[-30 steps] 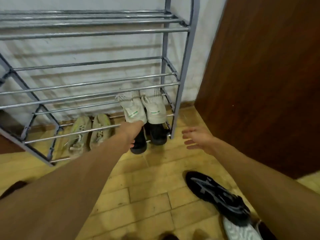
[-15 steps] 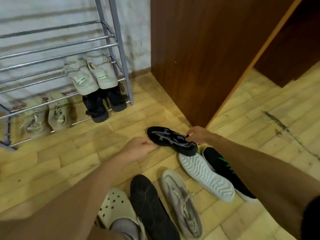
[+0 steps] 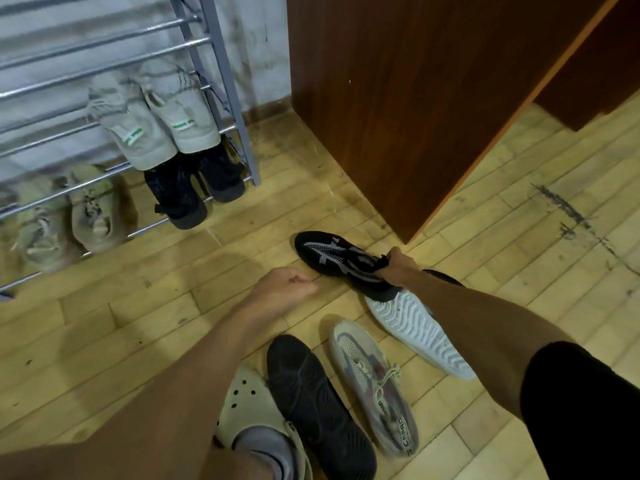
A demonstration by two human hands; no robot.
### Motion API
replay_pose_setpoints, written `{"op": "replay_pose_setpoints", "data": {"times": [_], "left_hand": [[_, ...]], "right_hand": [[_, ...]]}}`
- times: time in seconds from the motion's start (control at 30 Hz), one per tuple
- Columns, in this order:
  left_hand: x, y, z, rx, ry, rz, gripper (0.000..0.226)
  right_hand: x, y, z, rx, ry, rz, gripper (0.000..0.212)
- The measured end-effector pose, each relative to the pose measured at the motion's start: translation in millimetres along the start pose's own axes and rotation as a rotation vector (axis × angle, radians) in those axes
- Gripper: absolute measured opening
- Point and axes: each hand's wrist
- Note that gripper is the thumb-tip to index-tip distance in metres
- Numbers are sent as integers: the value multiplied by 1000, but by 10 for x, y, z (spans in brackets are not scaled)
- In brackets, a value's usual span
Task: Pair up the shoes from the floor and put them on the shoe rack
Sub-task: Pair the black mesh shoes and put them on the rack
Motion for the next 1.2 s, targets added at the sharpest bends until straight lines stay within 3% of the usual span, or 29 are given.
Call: {"op": "replay_pose_setpoints", "data": {"times": [0.17,0.43,0.57,0.63,0.8,0.93,1.03,1.2], "left_hand": [[18,-69,-31,-39,-47,11,34],[196,-125,-84,35,22,81,35],[308,-52,-208,295,87,143,61],[370,9,-241,482,129,154,64],[579,95,0,697,290,58,30],[1006,284,445,647,361,-54,31],[1430,377,844,659,449,-163,23],[2235,286,1512,583,595,-281,42]], "right_hand": [[106,-37,26,-101,-132,-37,31],[573,-208,75,-388,-366,114,34],[881,-392,26,-530,-479,280,32],[1045,-498,15,-556,-520,361,25],[1427,-812,113,-459,-455,514,14],[1817,-1256,374,-357,-396,615,36],[2193,-1731,549,-350,-382,701,31],[2961,-2616,585,-276,-322,835,27]]}}
Point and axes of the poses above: each hand's wrist, its own x-axis away from the middle knuckle, its own z-axis out of the back of the hand, y = z × x, and after that the axes turned 6 degrees about -y, right-handed
